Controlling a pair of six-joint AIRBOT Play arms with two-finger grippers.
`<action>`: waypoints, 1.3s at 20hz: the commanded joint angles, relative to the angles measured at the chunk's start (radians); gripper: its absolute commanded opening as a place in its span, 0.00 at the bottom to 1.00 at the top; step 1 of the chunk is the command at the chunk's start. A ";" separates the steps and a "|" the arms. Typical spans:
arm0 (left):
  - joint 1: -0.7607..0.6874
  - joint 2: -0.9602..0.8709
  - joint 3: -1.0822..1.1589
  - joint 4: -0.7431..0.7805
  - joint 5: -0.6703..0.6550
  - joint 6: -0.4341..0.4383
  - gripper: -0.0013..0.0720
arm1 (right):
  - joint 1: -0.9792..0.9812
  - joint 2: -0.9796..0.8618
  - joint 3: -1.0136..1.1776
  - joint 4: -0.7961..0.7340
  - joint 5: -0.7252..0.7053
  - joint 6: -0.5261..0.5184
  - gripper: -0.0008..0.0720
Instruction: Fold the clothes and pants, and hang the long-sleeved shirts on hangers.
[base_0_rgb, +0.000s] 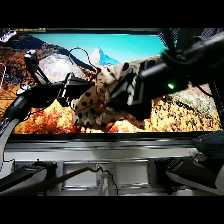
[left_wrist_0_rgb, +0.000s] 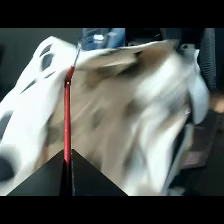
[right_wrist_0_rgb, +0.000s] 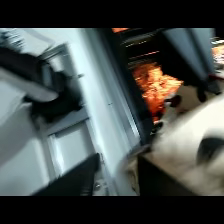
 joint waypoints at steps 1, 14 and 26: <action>-0.008 0.000 0.000 -0.085 -0.126 0.012 0.03 | 0.001 0.074 0.000 0.049 0.037 0.026 0.51; -0.105 -0.002 0.000 -0.099 -0.180 0.007 0.03 | 0.000 0.262 0.043 -0.631 -0.249 -0.566 0.77; -0.105 -0.002 -0.002 -0.085 -0.169 0.007 0.03 | 0.000 0.255 -0.160 -0.601 -0.228 -0.558 0.92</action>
